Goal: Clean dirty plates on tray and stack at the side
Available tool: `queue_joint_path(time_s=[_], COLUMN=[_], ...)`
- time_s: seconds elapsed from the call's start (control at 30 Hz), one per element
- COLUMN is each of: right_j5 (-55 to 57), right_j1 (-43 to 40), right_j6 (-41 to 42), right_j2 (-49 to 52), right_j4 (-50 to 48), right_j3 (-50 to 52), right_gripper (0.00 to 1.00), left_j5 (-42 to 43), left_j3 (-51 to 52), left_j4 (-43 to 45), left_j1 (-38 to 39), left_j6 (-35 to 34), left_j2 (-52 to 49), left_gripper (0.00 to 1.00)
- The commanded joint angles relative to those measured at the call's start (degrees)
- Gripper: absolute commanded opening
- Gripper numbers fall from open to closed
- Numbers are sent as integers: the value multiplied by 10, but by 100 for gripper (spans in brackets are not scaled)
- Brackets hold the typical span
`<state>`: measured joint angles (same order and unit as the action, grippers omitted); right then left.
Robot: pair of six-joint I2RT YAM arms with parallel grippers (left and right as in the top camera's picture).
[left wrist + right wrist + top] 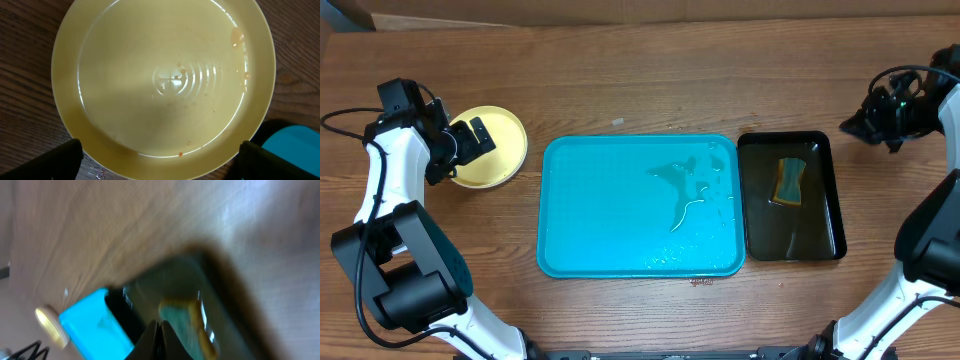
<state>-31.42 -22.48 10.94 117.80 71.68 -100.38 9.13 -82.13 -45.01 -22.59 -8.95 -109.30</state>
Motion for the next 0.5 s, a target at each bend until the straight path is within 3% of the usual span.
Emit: queue_joint_path(time_s=[0.0,0.23,0.47], right_j5=[4,136,150], right_j1=[20,106,180], right_j6=[7,16,116], right_j2=[-64,-104,-104], right_j4=[42,137,112], right_j3=[-9,-8,64], right_gripper=[4,4,4], left_j5=[-3,-3,-3], left_j3=[-3,-3,-3], left_j4=[0,0,0], left_j1=[-3,-3,-3], left_j6=[8,8,8], left_j2=[0,0,0], left_gripper=[100,100,100])
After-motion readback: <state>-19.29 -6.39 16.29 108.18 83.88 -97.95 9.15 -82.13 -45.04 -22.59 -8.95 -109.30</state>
